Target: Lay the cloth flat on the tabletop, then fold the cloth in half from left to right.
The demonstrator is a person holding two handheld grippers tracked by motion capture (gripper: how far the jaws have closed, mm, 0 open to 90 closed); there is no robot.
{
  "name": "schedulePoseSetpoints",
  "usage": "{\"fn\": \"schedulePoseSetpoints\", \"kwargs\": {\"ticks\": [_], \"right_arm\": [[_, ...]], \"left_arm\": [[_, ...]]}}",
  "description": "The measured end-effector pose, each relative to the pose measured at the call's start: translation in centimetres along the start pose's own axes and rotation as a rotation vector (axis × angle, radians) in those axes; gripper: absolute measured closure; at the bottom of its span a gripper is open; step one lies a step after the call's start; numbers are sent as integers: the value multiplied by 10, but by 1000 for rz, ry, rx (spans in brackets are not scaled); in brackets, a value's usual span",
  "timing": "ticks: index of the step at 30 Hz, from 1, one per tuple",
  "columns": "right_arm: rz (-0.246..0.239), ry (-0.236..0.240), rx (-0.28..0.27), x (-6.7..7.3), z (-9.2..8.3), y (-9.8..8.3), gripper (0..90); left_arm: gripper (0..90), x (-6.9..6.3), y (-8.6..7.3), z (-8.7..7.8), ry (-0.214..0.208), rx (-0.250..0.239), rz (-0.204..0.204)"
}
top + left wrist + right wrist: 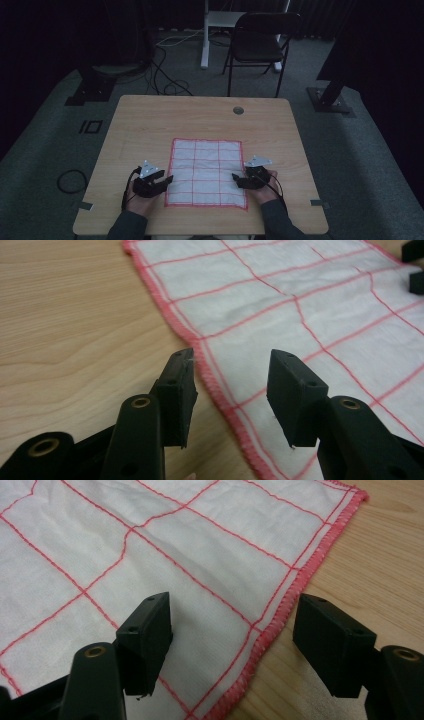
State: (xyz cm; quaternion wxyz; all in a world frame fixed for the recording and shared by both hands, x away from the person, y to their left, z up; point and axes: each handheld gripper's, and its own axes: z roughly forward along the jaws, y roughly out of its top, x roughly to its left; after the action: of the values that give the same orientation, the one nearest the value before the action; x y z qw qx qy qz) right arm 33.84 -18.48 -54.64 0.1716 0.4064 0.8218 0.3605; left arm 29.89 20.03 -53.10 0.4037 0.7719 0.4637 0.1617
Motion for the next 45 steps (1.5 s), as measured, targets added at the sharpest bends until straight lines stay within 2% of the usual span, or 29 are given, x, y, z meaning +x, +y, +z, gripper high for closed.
{"fn": "schedulePoseSetpoints", "kwargs": {"ticks": [11, 17, 26, 37, 40, 45], "right_arm": [[-2, 4, -1, 0, -1, -1, 309], [-1, 5, 0, 0, -1, -1, 308], [-1, 5, 0, 0, -1, -1, 307], [-3, 8, 0, 0, -2, -2, 311], [-4, 10, -1, 0, -2, -2, 311], [-4, 11, -1, 0, -2, -2, 311]], "left_arm": [[536, 12, 2, 0, 6, -33, -81], [536, 12, 8, 7, 23, -22, -78], [537, 17, 15, 18, 58, 3, -105], [537, 18, 17, 28, 62, 26, -112], [538, 16, 16, 31, 71, 42, -97], [545, 13, 17, 34, 66, 48, -97]]}}
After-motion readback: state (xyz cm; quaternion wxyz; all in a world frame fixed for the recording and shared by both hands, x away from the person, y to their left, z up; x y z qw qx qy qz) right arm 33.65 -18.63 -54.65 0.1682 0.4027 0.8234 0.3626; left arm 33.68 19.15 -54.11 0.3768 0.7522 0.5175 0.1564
